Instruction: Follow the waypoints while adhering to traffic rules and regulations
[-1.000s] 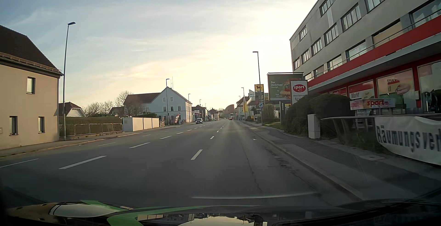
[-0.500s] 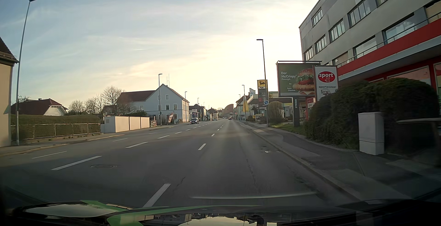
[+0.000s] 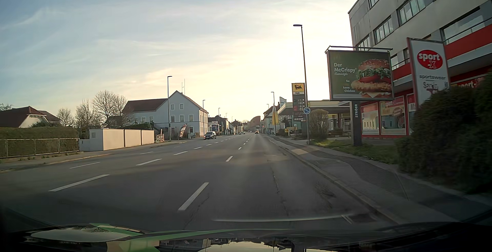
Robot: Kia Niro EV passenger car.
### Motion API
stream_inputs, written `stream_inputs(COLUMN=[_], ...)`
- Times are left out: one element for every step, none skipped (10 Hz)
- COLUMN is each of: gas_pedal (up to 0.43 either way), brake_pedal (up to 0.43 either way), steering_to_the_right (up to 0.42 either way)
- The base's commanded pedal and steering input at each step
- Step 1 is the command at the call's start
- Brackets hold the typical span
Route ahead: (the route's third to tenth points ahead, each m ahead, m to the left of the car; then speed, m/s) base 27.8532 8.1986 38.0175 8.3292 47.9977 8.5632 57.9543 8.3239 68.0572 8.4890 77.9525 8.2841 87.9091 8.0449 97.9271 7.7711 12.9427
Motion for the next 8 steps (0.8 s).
stream_inputs(gas_pedal=[0.118, 0.118, 0.118, 0.118, 0.118, 0.118, 0.118, 0.118], brake_pedal=[0.0, 0.0, 0.0, 0.0, 0.0, 0.0, 0.0, 0.0], steering_to_the_right=[0.0, 0.0, 0.0, 0.0, 0.0, 0.0, 0.0, 0.0])
